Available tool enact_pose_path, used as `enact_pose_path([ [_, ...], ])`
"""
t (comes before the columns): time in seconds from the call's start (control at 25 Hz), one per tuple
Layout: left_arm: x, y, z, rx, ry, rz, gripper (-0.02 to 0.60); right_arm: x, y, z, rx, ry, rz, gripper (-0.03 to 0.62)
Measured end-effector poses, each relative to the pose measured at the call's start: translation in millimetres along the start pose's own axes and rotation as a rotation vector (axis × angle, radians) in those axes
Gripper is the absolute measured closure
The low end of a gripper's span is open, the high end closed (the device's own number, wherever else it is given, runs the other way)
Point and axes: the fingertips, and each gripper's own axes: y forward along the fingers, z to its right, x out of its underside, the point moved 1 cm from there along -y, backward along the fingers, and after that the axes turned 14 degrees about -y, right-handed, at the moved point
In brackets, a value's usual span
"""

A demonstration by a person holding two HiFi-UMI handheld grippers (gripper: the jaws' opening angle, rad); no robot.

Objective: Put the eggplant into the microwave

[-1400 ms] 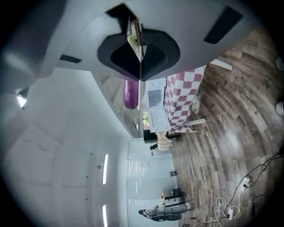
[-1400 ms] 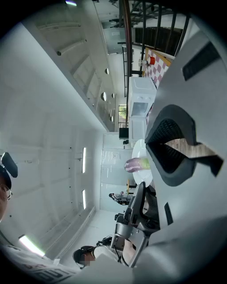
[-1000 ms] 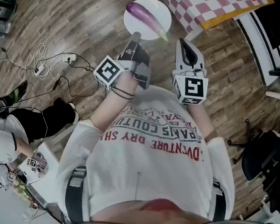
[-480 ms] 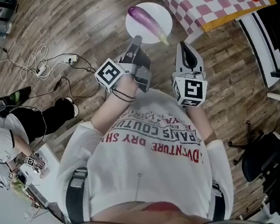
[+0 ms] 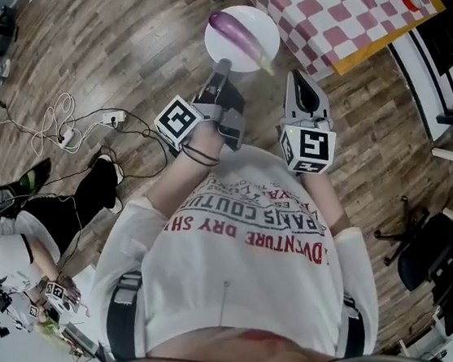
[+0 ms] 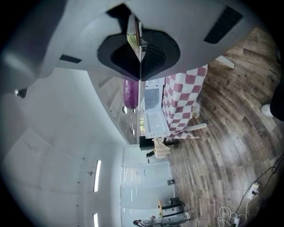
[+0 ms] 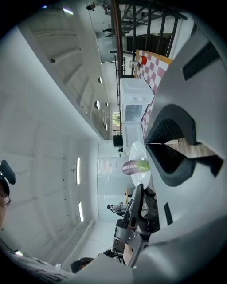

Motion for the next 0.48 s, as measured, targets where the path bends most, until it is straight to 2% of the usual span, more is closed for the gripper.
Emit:
enact_pose_path([
  [0.16, -46.6, 37.8, 10.2, -0.027, 0.028, -0.043, 0.549, -19.6, 51.9, -7.5, 0.026, -0.008, 0.001, 0.566],
  [0.48, -153.1, 107.6, 31.3, -0.034, 0.019, -0.102, 0.549, -42.7, 167.4, -30.2, 0.102, 0.014, -0.011, 0.566],
])
